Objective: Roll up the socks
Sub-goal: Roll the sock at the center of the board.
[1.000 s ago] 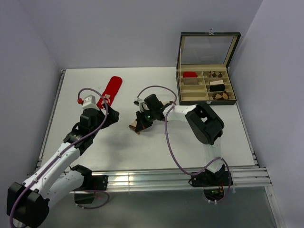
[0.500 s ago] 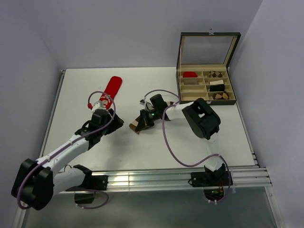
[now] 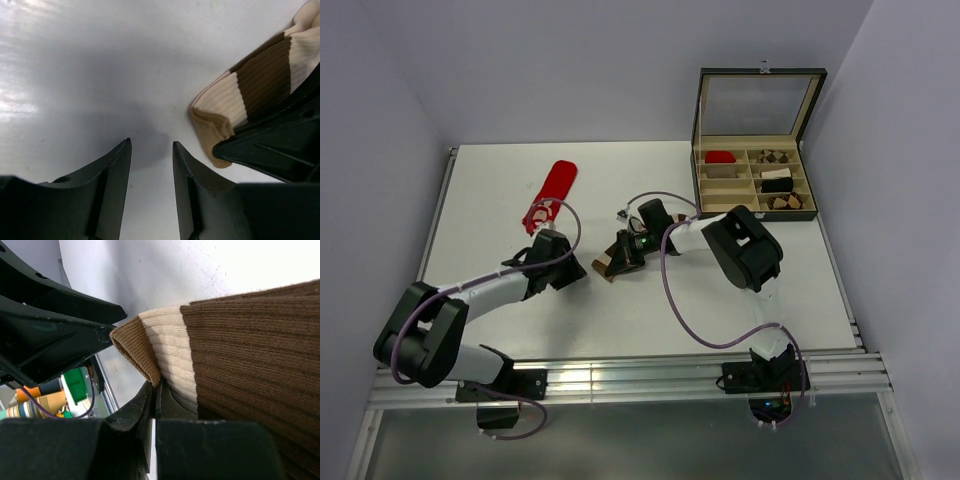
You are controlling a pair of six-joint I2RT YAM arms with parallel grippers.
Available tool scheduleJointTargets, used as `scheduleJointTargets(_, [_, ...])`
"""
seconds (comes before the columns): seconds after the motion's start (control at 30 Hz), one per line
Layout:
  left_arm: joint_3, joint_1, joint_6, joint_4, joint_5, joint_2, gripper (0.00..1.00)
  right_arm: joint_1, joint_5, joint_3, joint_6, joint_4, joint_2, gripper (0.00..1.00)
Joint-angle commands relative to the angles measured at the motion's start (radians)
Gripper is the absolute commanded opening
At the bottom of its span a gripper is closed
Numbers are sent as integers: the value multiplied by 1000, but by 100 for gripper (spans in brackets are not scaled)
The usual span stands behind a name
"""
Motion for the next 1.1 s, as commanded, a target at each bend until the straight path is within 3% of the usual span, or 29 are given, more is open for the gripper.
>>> scheduleJointTargets(0.0, [52,-10,-6,71,42,38,43,-4,30,-16,-3,-7,31,0])
scheduleJointTargets(0.73, [120,-16,-18,102,16,182,41,-4,44,24,-26,-91,39,1])
scheduleJointTargets(0.93, [135,-20,-17,52,12,217,36,-4,84,30,-29,-114,19,7])
scheduleJointTargets(1.07, [158,-23,-12,19,16,243,33,-4,107,26,-20,-112,-6,18])
